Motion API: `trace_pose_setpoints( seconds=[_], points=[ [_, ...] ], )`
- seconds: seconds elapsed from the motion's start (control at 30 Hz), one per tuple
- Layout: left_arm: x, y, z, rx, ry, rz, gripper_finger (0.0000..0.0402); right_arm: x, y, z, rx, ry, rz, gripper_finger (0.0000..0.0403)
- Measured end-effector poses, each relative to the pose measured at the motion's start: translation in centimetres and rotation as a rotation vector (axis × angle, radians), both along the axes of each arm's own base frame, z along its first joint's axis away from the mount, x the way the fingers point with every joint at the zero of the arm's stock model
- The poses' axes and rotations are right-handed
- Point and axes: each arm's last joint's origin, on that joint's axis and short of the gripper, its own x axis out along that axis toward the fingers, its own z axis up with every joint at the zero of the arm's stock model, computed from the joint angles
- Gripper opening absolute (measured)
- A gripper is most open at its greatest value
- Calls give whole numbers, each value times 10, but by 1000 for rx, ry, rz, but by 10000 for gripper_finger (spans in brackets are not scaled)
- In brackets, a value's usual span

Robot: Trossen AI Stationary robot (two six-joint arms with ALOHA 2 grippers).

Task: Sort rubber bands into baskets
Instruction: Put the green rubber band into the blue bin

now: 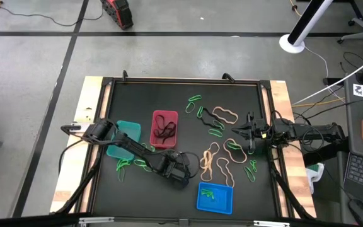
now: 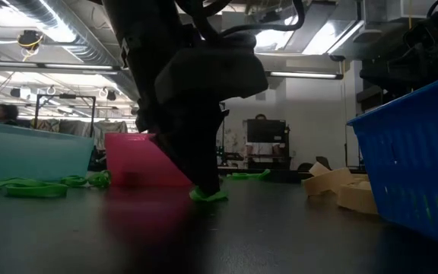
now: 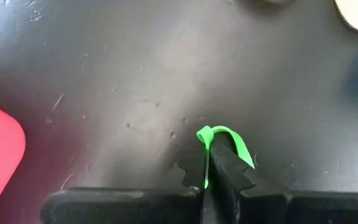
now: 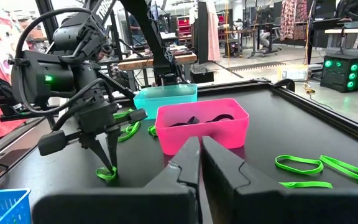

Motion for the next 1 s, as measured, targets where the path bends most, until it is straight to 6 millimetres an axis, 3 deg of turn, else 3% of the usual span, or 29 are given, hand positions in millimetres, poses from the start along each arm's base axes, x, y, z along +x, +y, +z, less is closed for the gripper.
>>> trace_pose_setpoints(
  seconds=[0.23,0.6,1.0],
  points=[
    [2,-2,2,-5,-7,-28,5,0,0,0,0,0,0,19],
    [15,-7,22,5,-57,-112,2,0,0,0,0,1,0,19],
    [36,-19,68,-8,-168,-283,1,0,0,0,0,1,0,19]
  ],
)
